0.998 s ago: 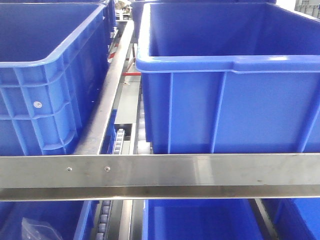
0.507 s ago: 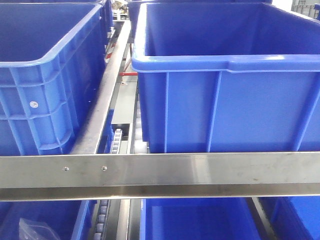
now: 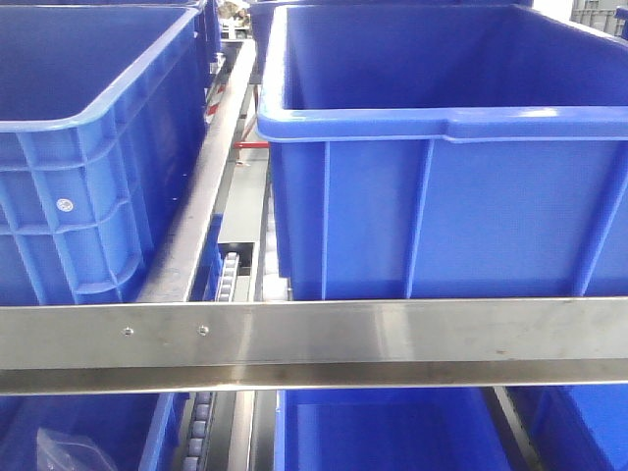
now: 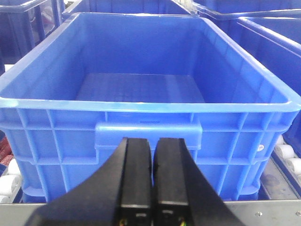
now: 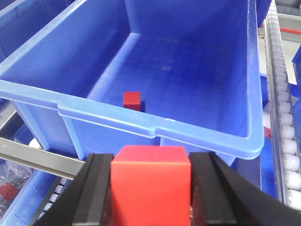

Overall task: Pick red cube and place on left shelf
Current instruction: 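Drive up to the shelf rack and stop before a blue crate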

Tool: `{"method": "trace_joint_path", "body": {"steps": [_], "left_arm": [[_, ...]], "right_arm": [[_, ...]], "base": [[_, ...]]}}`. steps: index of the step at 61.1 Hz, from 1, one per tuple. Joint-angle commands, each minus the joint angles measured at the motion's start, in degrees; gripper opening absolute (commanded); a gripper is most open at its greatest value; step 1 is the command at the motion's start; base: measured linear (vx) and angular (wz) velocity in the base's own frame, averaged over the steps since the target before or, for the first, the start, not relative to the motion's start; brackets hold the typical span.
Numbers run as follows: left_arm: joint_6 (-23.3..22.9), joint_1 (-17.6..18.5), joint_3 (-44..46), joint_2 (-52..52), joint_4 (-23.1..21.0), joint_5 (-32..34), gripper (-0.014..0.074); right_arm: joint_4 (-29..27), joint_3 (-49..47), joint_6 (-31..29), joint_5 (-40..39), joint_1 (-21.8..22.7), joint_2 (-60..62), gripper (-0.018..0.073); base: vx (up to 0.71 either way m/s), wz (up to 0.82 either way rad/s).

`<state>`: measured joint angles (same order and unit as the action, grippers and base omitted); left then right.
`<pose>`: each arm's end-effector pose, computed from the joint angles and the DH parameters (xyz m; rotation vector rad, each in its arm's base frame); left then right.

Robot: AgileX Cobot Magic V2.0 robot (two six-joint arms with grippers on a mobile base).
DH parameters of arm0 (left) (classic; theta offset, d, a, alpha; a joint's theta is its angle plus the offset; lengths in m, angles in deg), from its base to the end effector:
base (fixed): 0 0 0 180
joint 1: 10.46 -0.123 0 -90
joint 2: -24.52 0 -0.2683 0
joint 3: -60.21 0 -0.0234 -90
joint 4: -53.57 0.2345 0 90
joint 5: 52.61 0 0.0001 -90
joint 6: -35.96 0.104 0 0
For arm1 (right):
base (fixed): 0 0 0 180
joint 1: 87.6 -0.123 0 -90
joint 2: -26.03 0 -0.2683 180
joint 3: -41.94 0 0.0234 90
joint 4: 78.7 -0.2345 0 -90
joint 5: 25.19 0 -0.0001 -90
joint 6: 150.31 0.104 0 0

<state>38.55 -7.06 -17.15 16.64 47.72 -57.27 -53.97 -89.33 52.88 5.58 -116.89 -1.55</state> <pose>0.0698 -0.0050 0.2027 0.0087 1.5694 -0.0976 0.0830 0.0210 0.2996 -0.2878 1.8026 0.1838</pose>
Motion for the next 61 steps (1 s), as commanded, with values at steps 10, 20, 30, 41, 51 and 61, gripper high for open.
{"method": "trace_joint_path", "body": {"steps": [10,20,30,41,51,61], "left_arm": [[-0.3,0.1,-1.4,0.7,-0.2,5.1,0.0102],[-0.3,0.1,-1.4,0.7,-0.2,5.1,0.0102],[-0.3,0.1,-1.4,0.7,-0.2,5.1,0.0102],[-0.3,0.1,-1.4,0.7,-0.2,5.1,0.0102],[-0.3,0.1,-1.4,0.7,-0.2,5.1,0.0102],[-0.3,0.1,-1.4,0.7,-0.2,5.1,0.0102]], "right_arm": [[1.7,-1.6,-0.4,-4.3,0.3,-0.5,0.0098],[1.7,-1.6,-0.4,-4.4,0.3,-0.5,0.0098],[1.7,-1.6,-0.4,-4.4,0.3,-0.5,0.0098],[1.7,-2.0,-0.3,-4.4,0.3,-0.6,0.0097],[1.3,-9.3,-0.3,-3.0,0.3,-4.3,0.0069],[1.3,-24.7,-0.3,5.2,0.3,-16.8,0.0054]], "base": [[0.00,0.00],[0.00,0.00],[0.00,0.00],[0.00,0.00],[0.00,0.00],[0.00,0.00]]}}
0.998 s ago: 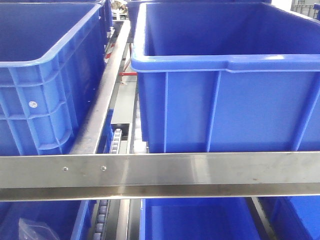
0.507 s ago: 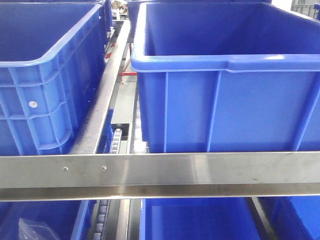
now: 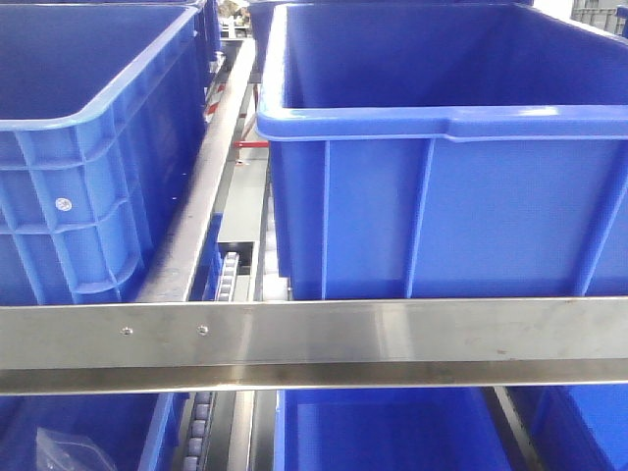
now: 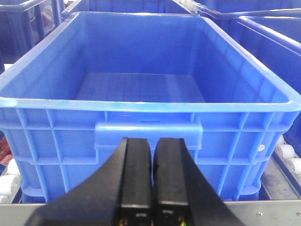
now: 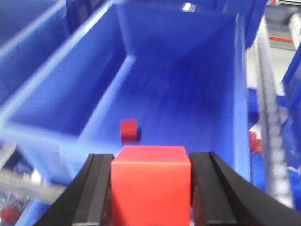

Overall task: Pick red cube and place on left shelf
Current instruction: 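Drive up to the shelf rack and stop before a blue crate, then lower the right gripper with the red cube into the blue crate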

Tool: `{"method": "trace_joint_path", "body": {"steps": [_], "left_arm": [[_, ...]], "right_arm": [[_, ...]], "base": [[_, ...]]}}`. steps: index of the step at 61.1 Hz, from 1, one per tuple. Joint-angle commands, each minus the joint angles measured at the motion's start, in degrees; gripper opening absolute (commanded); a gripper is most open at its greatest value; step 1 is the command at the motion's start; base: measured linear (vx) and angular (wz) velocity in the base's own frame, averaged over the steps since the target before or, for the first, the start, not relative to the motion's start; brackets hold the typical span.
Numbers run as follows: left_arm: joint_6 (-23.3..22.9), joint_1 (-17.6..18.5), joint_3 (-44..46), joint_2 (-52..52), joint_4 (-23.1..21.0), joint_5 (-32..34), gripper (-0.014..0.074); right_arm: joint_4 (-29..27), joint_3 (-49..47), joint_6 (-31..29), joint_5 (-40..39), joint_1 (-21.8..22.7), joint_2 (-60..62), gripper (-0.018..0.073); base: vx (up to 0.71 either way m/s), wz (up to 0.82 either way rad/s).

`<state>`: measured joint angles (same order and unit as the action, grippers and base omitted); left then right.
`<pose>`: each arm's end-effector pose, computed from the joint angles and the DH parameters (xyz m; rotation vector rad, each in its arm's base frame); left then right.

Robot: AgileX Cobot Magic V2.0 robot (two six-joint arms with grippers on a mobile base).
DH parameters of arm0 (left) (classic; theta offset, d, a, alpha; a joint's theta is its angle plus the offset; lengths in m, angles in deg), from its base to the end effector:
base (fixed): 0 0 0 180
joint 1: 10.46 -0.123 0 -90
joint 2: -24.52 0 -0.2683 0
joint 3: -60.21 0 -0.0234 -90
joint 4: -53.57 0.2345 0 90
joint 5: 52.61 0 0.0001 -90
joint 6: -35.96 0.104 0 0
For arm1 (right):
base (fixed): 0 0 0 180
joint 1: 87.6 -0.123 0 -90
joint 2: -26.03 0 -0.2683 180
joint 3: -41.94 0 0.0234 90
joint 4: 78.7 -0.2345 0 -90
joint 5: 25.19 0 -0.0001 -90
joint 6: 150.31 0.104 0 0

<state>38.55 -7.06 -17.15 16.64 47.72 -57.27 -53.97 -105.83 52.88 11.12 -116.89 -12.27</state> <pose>0.0698 -0.0050 0.2027 0.0087 1.5694 -0.0976 0.1002 0.0266 0.3646 -0.2413 1.7988 0.1702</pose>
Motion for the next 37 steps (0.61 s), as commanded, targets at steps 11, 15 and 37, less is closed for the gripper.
{"method": "trace_joint_path", "body": {"steps": [11,15,37], "left_arm": [[-0.3,0.1,-1.4,0.7,-0.2,5.1,0.0102],[-0.3,0.1,-1.4,0.7,-0.2,5.1,0.0102],[-0.3,0.1,-1.4,0.7,-0.2,5.1,0.0102]], "right_arm": [[1.1,-23.8,-0.4,11.6,0.3,-23.8,0.0054],[0.7,-28.1,-0.4,14.0,0.3,-29.8,0.0054],[0.2,-42.2,-3.2,21.2,2.1,-57.1,0.0054]], "base": [[0.00,0.00],[0.00,0.00],[0.00,0.00]]}}
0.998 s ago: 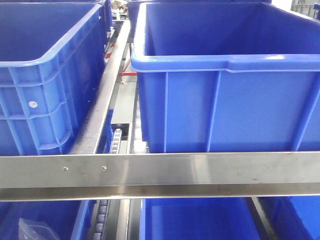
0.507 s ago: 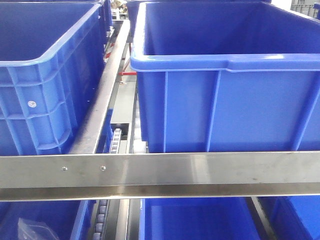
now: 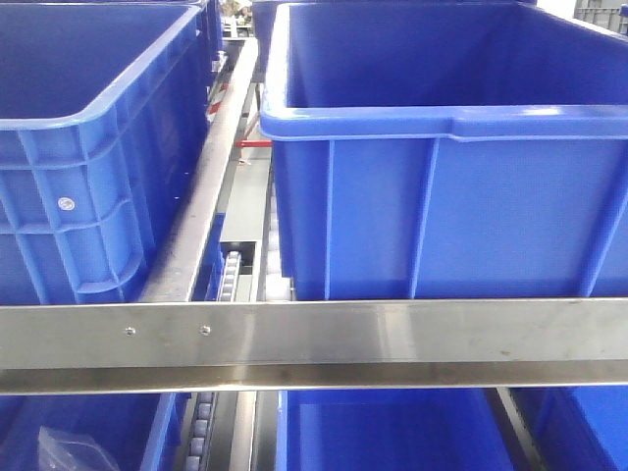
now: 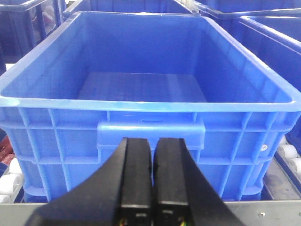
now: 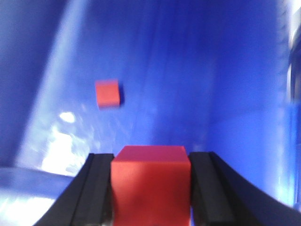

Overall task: Pick red cube and place on left shelf
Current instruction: 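Lower the right gripper with the red cube into the blue crate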

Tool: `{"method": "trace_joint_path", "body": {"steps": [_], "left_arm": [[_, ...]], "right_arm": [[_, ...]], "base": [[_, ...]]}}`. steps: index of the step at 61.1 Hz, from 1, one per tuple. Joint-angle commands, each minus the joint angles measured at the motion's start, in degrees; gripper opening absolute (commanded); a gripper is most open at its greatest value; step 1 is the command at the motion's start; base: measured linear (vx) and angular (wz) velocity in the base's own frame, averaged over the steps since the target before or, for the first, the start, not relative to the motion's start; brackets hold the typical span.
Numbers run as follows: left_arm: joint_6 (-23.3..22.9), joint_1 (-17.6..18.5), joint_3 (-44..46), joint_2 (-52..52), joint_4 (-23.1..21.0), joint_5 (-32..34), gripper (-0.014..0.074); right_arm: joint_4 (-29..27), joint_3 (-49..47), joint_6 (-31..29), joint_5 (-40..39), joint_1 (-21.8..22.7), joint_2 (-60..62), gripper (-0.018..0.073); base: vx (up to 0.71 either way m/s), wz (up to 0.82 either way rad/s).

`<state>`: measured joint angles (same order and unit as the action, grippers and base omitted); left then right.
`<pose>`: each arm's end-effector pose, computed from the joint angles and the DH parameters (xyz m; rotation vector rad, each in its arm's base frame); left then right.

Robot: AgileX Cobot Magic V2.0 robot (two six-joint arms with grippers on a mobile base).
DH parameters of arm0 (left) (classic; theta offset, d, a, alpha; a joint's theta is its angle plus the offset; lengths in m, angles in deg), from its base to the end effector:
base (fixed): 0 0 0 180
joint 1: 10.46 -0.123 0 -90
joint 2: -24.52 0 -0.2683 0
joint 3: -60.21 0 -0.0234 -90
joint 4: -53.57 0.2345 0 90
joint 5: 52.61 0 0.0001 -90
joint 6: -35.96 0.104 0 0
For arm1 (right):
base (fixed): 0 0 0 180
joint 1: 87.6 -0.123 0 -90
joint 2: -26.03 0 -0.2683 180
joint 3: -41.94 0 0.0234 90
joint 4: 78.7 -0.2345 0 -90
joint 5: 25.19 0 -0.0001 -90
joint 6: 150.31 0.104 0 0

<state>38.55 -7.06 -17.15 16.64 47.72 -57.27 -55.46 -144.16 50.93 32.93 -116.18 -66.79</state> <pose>0.0698 -0.0050 0.2027 0.0087 1.5694 -0.0976 0.2848 0.1155 0.3498 -0.2834 2.4049 -0.1357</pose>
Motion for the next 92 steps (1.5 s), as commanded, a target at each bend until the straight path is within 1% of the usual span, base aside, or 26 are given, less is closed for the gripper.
{"method": "trace_joint_path", "body": {"steps": [1,9,12,16,24,29,33,37,50,74,78,88,92], "left_arm": [[-0.3,0.1,-1.4,0.7,-0.2,5.1,0.0102],[-0.3,0.1,-1.4,0.7,-0.2,5.1,0.0102],[-0.3,0.1,-1.4,0.7,-0.2,5.1,0.0102],[-0.3,0.1,-1.4,0.7,-0.2,5.1,0.0102],[-0.3,0.1,-1.4,0.7,-0.2,5.1,0.0102],[-0.3,0.1,-1.4,0.7,-0.2,5.1,0.0102],[-0.3,0.1,-1.4,0.7,-0.2,5.1,0.0102],[-0.3,0.1,-1.4,0.7,-0.2,5.1,0.0102],[-0.3,0.1,-1.4,0.7,-0.2,5.1,0.0102],[-0.3,0.1,-1.4,0.7,-0.2,5.1,0.0102],[-0.3,0.1,-1.4,0.7,-0.2,5.1,0.0102],[-0.3,0.1,-1.4,0.7,-0.2,5.1,0.0102],[-0.3,0.1,-1.4,0.7,-0.2,5.1,0.0102]], "right_arm": [[1.7,-4.2,-1.4,-0.5,1.9,-3.3,0.0054],[-0.3,-6.3,-4.0,-0.9,5.3,-8.4,0.0054],[-1.9,-6.6,-5.8,-2.0,7.2,-9.8,0.0054],[-5.5,-6.6,-9.1,-4.2,9.4,-11.1,0.0054],[-13.2,-6.6,-13.8,-8.9,13.4,-13.8,0.0054],[-16.1,-6.6,-16.2,-11.2,15.2,-15.6,0.0054],[-17.4,-6.6,-16.8,-12.6,16.3,-17.2,0.0054],[-18.1,-6.6,-16.9,-13.9,17.2,-18.7,0.0054],[-18.3,-6.6,-16.9,-16.5,17.4,-23.4,0.0054],[-18.2,-7.6,-16.9,-16.3,17.4,-25.1,0.0060],[-18.2,-8.4,-16.9,-15.5,17.4,-25.1,0.0089],[-18.1,-10.8,-16.9,-13.9,17.4,-25.1,0.0277],[-18.1,-11.6,-16.9,-13.4,17.4,-25.1,0.0335]], "base": [[0.00,0.00],[0.00,0.00],[0.00,0.00],[0.00,0.00],[0.00,0.00],[0.00,0.00],[0.00,0.00],[0.00,0.00],[0.00,0.00],[0.00,0.00],[0.00,0.00],[0.00,0.00],[0.00,0.00]]}}
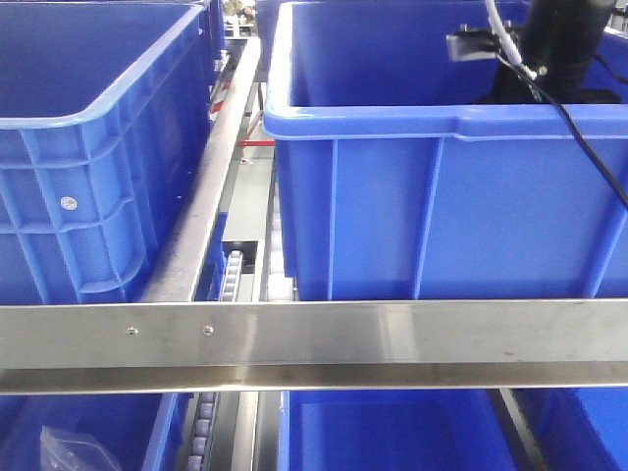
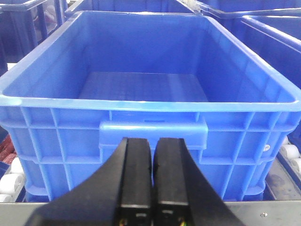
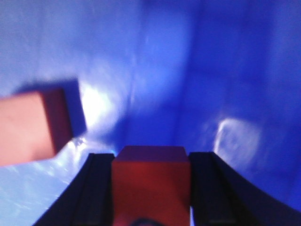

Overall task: Pick red cube and place on left shelf
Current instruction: 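Lower the right gripper with the red cube into the blue crate, then open the right gripper to release the cube and raise it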

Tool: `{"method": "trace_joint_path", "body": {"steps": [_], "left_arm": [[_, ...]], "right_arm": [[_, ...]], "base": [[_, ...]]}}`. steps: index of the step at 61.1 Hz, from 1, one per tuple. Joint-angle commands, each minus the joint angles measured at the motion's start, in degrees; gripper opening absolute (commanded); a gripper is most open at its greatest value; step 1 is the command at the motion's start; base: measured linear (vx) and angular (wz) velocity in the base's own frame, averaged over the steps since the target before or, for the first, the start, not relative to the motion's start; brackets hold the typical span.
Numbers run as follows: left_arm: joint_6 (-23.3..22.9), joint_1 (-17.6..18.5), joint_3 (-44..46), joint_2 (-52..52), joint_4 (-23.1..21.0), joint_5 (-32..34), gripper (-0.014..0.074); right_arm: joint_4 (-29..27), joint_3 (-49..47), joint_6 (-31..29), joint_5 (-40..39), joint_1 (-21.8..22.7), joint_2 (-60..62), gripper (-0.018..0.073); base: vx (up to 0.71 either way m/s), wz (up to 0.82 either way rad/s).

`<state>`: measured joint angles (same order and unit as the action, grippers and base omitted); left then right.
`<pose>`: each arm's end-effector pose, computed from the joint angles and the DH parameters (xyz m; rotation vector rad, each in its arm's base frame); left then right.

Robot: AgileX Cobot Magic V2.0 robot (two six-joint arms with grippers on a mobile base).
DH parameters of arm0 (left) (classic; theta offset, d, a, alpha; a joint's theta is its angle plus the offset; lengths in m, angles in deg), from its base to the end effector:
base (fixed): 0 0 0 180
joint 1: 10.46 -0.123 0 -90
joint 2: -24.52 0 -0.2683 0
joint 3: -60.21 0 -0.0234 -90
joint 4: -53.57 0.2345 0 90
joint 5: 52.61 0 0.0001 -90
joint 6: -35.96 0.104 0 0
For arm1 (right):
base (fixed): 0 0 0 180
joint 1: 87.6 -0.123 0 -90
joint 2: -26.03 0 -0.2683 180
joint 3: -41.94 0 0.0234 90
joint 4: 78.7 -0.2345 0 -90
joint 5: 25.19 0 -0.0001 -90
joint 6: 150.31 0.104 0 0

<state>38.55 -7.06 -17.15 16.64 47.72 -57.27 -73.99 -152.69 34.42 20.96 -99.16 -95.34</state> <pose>0.0698 -0.0050 0.2027 0.0087 1.5694 -0.0976 0.4111 0.0778 0.2146 -0.2153 2.6546 -0.0053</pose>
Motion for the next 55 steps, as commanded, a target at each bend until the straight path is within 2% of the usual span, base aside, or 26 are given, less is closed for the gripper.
{"method": "trace_joint_path", "body": {"steps": [1,29,47,52,55], "left_arm": [[-0.3,0.1,-1.4,0.7,-0.2,5.1,0.0102],[-0.3,0.1,-1.4,0.7,-0.2,5.1,0.0102],[-0.3,0.1,-1.4,0.7,-0.2,5.1,0.0102],[-0.3,0.1,-1.4,0.7,-0.2,5.1,0.0102],[-0.3,0.1,-1.4,0.7,-0.2,5.1,0.0102]], "right_arm": [[0.4,-3.2,-0.4,-1.2,0.4,3.5,0.0349],[0.9,-5.5,-0.4,2.7,0.4,3.6,0.0590],[0.9,-5.4,-0.4,2.7,0.1,9.9,0.0584],[0.9,-5.0,-0.4,2.0,0.1,13.7,0.0539],[0.9,-4.5,-0.4,1.4,0.1,16.3,0.0480]], "base": [[0.00,0.00],[0.00,0.00],[0.00,0.00],[0.00,0.00],[0.00,0.00]]}}
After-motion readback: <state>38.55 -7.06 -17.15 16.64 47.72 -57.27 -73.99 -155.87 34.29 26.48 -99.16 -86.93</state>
